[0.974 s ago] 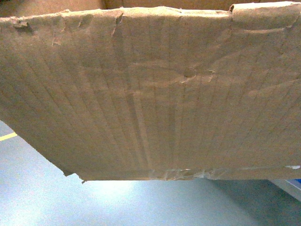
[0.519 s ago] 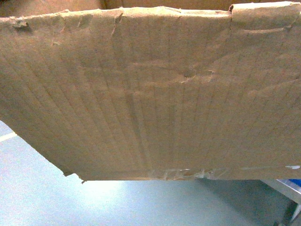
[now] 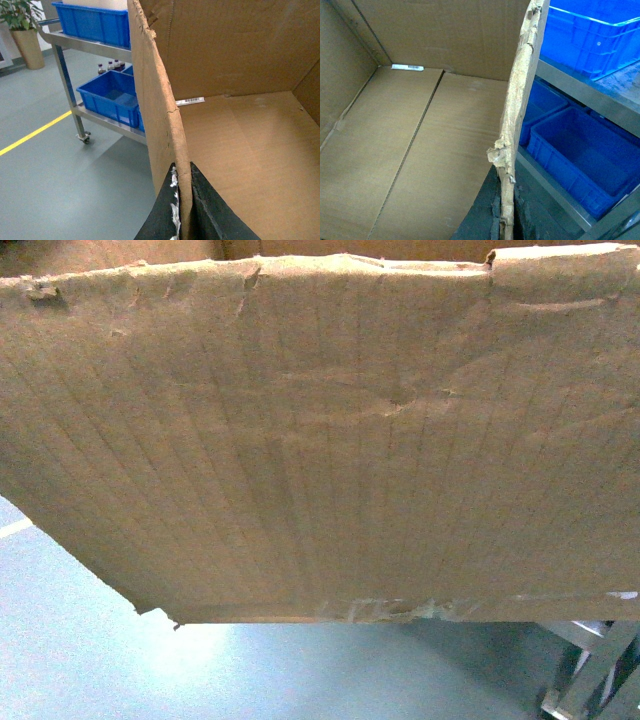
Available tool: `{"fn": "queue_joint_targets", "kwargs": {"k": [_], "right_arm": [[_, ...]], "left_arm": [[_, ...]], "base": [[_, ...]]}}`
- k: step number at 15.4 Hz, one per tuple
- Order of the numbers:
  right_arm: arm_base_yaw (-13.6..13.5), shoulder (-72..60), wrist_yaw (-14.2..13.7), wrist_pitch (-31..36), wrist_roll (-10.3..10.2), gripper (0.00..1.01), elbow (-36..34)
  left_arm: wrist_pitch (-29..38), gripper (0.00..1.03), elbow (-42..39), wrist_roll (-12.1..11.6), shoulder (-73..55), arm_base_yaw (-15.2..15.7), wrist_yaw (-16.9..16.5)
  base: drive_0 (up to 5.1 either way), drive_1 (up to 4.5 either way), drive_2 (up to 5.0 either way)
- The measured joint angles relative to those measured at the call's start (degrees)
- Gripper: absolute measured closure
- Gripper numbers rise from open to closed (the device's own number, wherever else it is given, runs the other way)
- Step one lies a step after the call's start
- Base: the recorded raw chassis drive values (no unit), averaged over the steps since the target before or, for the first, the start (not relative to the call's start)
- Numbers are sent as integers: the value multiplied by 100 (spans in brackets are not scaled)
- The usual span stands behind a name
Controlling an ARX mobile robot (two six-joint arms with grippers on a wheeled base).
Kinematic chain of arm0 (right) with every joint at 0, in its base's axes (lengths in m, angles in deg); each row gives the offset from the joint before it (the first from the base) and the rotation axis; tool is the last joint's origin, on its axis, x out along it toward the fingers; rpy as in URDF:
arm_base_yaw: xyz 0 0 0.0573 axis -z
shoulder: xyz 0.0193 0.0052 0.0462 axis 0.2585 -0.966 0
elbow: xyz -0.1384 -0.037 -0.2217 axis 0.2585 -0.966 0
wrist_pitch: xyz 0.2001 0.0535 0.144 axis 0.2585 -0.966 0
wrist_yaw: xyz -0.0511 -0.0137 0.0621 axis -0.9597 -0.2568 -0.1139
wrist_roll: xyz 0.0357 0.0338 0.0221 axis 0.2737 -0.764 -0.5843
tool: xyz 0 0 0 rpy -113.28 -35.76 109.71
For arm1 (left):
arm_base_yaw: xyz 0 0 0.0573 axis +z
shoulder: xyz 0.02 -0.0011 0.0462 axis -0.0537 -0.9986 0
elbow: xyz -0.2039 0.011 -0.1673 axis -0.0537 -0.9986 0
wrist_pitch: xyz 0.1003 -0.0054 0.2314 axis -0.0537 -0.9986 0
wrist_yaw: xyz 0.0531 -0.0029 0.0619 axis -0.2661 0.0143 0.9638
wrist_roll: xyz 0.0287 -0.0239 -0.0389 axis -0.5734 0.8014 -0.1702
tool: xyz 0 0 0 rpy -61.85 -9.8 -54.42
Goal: Sort boxes to right shelf from conveyor
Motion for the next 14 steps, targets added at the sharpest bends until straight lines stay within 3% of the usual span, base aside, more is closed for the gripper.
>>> {"fn": "queue_joint_targets", "kwargs": {"k": [14], "right_arm": [[0, 0, 0, 0, 2, 99, 0]], "left_arm": [[0, 101, -2, 0, 0, 0, 0]], "base": [[-108, -108, -108]]}}
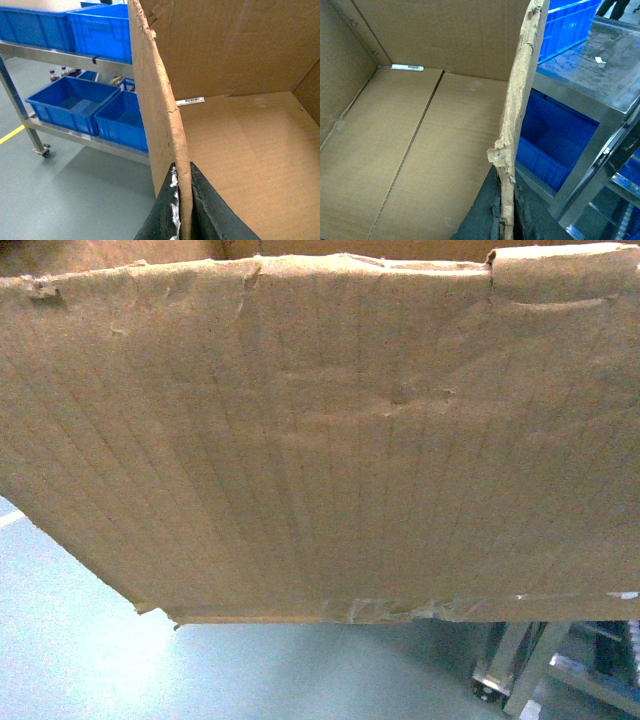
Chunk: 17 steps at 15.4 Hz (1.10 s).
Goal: Sort boxes to right shelf from conveyor
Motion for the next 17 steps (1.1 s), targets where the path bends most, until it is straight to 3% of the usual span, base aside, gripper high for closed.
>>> {"fn": "queue_joint_targets", "kwargs": {"k": [17], "right_arm": [[0, 0, 0, 0, 0, 99, 0]], "left_arm": [[0, 101, 0, -2, 0, 0, 0]], "base": [[-108, -108, -108]]}}
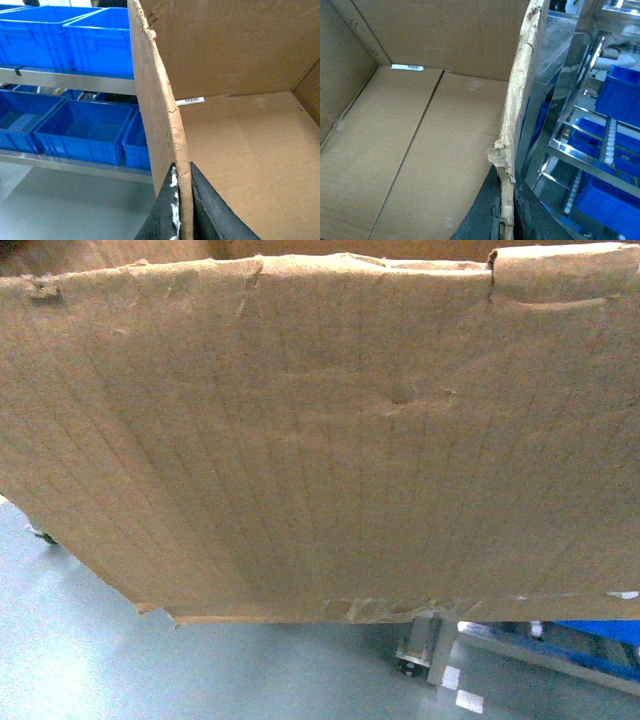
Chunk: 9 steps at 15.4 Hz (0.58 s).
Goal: Sort boxes to right shelf from conveyor
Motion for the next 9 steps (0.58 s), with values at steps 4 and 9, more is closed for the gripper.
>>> {"fn": "queue_joint_targets", "kwargs": {"k": [4, 9], "right_arm": [[0, 0, 0, 0, -2, 99, 0], [0, 0, 0, 0, -2, 99, 0]], "left_arm": [[0, 101, 2, 2, 0, 0, 0], [0, 101, 2, 0, 0, 0, 0]], "base": [[-115, -115, -115], [-104, -104, -104]]}}
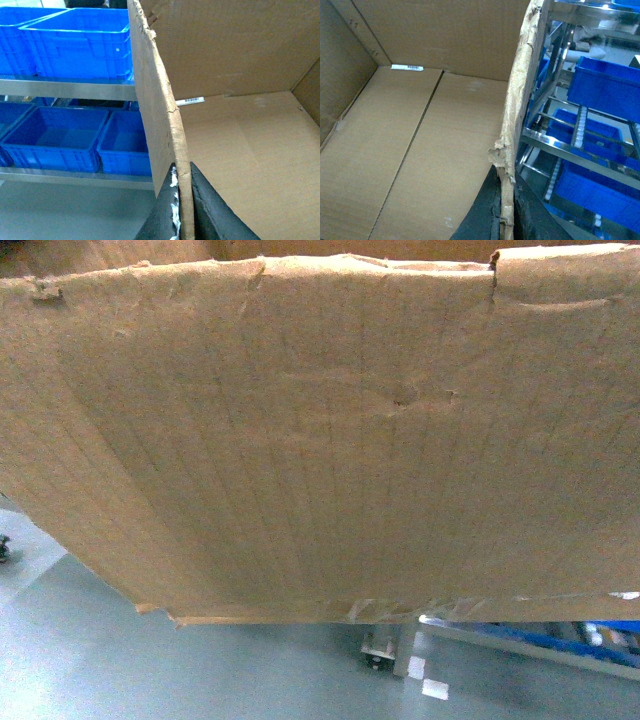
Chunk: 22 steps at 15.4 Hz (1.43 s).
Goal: Sort boxes to right shelf from conveyor
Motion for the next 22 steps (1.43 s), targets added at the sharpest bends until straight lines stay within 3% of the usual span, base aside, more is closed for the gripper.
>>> {"fn": "queue_joint_targets", "kwargs": {"k": [15, 22], "right_arm": [[2, 4, -2, 0, 0, 99, 0], [-4, 0, 11, 4, 0, 99, 0]], "left_arm": [[0, 101, 0, 0, 0, -4, -2], [-4, 101, 0, 0, 11, 11, -4]], "base": [[-96, -96, -96], [457, -326, -164]]}}
